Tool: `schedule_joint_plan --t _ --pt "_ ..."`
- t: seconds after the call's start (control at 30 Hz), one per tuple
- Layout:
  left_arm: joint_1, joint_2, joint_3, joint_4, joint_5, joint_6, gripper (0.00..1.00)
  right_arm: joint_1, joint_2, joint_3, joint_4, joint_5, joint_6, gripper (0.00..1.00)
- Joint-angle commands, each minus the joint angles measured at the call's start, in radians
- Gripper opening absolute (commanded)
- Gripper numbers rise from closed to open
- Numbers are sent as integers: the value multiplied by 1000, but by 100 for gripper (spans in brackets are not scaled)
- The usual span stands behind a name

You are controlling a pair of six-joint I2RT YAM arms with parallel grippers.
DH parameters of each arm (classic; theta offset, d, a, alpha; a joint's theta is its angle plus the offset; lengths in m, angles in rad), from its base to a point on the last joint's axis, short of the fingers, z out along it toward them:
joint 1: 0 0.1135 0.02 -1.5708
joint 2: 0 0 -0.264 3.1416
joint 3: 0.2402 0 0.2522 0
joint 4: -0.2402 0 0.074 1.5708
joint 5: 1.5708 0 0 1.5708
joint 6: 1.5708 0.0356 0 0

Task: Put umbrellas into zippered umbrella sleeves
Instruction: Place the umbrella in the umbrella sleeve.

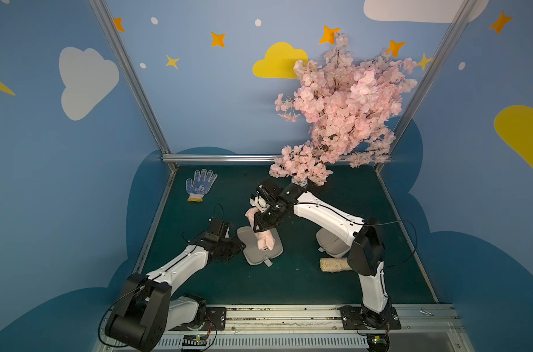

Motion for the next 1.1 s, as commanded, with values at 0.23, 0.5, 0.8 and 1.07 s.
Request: schedule_joint_plan --t 0.23,0.5,0.8,1.07 --pt "48 -78 -63 -84 -51 -50 36 32 133 -30 121 -136 108 21" --pt "48 -26 -62 -42 15 -30 35 28 223 -10 170 -162 138 20" --pt "48 -35 -71 -36 10 -28 35 38 249 -52 120 -64 105 52" --pt "52 -44 -73 -18 9 -45 42 42 155 13 -28 32 62 73"
